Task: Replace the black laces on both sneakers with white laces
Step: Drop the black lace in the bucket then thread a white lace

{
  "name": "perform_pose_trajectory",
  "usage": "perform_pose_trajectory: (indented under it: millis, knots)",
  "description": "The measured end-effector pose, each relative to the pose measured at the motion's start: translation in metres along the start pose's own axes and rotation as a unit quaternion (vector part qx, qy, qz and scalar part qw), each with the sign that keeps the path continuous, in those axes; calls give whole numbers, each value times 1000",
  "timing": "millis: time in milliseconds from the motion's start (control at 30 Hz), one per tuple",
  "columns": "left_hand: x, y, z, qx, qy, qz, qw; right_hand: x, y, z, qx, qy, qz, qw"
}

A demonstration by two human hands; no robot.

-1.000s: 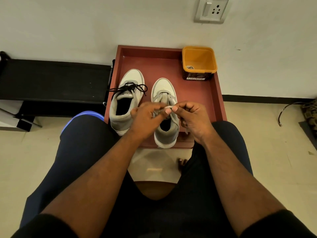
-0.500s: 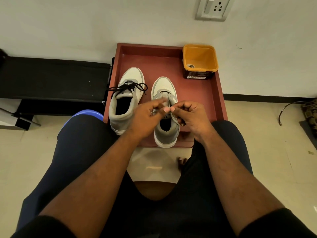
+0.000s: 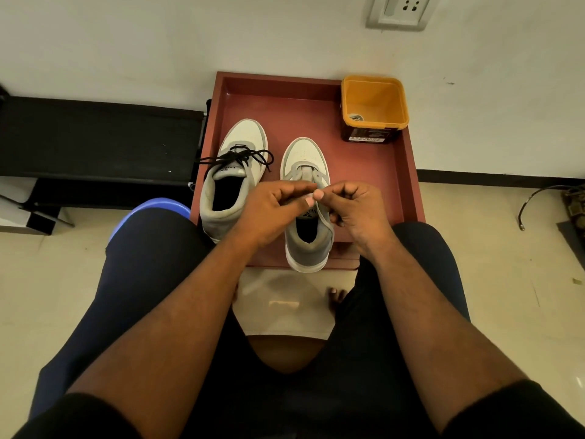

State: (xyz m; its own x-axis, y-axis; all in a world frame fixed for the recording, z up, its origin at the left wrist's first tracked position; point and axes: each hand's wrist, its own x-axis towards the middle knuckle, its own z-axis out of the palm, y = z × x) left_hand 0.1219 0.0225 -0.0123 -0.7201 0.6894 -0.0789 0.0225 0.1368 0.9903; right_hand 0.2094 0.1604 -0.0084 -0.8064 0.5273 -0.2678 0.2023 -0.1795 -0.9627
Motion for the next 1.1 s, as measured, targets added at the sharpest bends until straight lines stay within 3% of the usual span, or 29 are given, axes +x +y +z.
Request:
perform_pose_trajectory:
  millis: [133, 300, 467, 633, 700, 800, 967, 1100]
  knots:
    - [6, -3, 7, -27, 4, 2, 1000, 10, 1, 0, 4, 22, 14, 1000]
    - [19, -9, 10, -2, 41, 15, 999, 20, 8, 4, -80, 8, 4, 997]
    - [34, -21, 3, 113, 125, 35, 985, 40, 9, -3, -104, 114, -12, 988]
    - [42, -34, 10, 165, 144, 5, 976, 70, 26, 0, -305, 23, 0, 952]
    - [44, -35, 12, 169, 149, -8, 974, 74, 31, 6, -360, 21, -27, 932]
    - [46, -36, 13, 167, 148, -24, 974, 67, 29, 11, -348, 60, -46, 934]
    - [42, -40, 15, 154, 161, -30, 974, 59, 32, 14, -311, 70, 2, 948]
    - [47, -42, 13, 56, 161, -104, 980, 48, 31, 14, -232, 47, 60, 970]
